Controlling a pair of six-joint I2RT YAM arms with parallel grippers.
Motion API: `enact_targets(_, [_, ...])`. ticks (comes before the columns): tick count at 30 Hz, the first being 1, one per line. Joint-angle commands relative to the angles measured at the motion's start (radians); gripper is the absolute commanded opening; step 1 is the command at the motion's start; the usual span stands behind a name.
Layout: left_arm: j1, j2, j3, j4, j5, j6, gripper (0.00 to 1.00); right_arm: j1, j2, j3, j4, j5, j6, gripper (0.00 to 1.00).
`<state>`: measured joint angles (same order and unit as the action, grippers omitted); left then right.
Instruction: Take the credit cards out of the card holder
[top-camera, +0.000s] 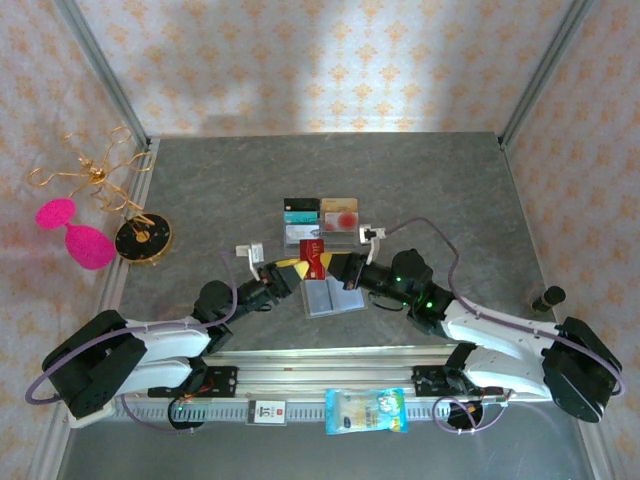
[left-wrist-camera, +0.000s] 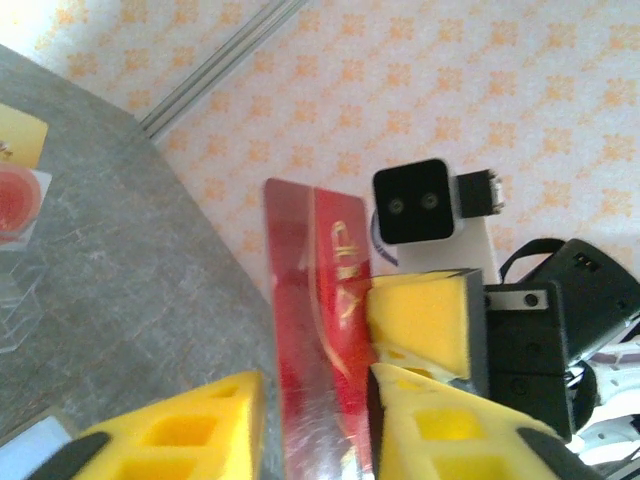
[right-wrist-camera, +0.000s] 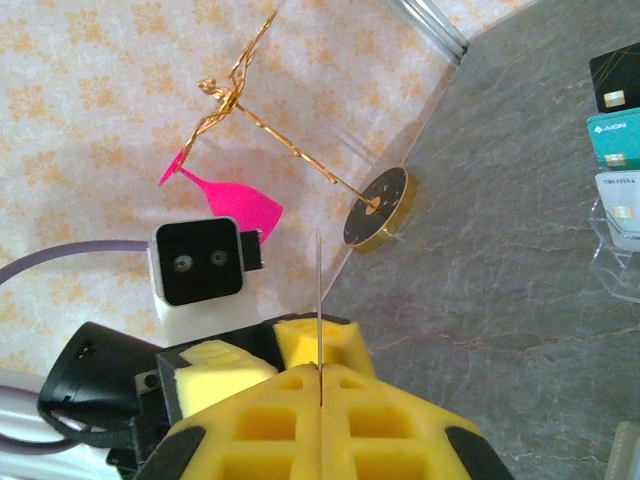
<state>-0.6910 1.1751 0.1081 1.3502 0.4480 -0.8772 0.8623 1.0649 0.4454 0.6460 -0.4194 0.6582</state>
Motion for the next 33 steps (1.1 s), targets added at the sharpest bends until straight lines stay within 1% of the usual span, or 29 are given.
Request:
enact_targets(1, [0.005, 0.009, -0.010, 0.122, 0.035, -0.024, 0.25, 0.010, 0.010, 0.028, 0.085, 0.073, 0.022, 0.00])
enact_targets(5, [0.005, 0.039, -0.014, 0.167, 0.037, -0.053, 0.23, 0.017, 0.024, 0.023, 0.105, 0.120, 0.042, 0.00])
enact_targets(10, [0.005, 0.098, -0.018, 0.250, 0.041, -0.089, 0.21, 0.024, 0.042, 0.013, 0.133, 0.134, 0.070, 0.00])
enact_targets(13, [0.006, 0.127, -0.018, 0.293, 0.040, -0.105, 0.14, 0.027, 0.047, 0.013, 0.132, 0.142, 0.076, 0.00])
enact_targets(17, [0.016, 0.143, -0.014, 0.311, 0.039, -0.110, 0.00, 0.032, 0.050, 0.014, 0.118, 0.137, 0.078, 0.00])
enact_targets(21, [0.051, 0.120, -0.004, 0.279, 0.071, -0.092, 0.00, 0.032, 0.031, 0.022, 0.043, 0.139, 0.046, 0.01])
enact_targets(22, [0.066, 0.105, 0.003, 0.240, 0.091, -0.081, 0.00, 0.029, 0.018, 0.025, 0.009, 0.143, 0.031, 0.07])
enact_targets(24, [0.102, 0.056, 0.046, 0.069, 0.152, -0.026, 0.00, 0.002, -0.014, 0.046, -0.118, 0.137, -0.001, 0.17])
enact_targets(25, [0.114, 0.029, 0.087, -0.089, 0.188, 0.033, 0.00, -0.025, -0.037, 0.045, -0.169, 0.121, -0.013, 0.20])
enact_targets(28, [0.118, -0.024, 0.236, -0.532, 0.234, 0.260, 0.00, -0.113, -0.128, 0.007, -0.258, 0.085, -0.022, 0.21])
enact_targets(29, [0.117, -0.029, 0.283, -0.649, 0.240, 0.344, 0.00, -0.140, -0.166, -0.008, -0.282, 0.082, -0.027, 0.21])
enact_targets(31, [0.118, -0.023, 0.374, -0.831, 0.240, 0.476, 0.00, -0.178, -0.224, -0.009, -0.376, 0.110, -0.048, 0.21])
enact_targets(33, [0.117, 0.007, 0.490, -1.018, 0.232, 0.618, 0.00, -0.214, -0.247, 0.011, -0.492, 0.147, -0.065, 0.20])
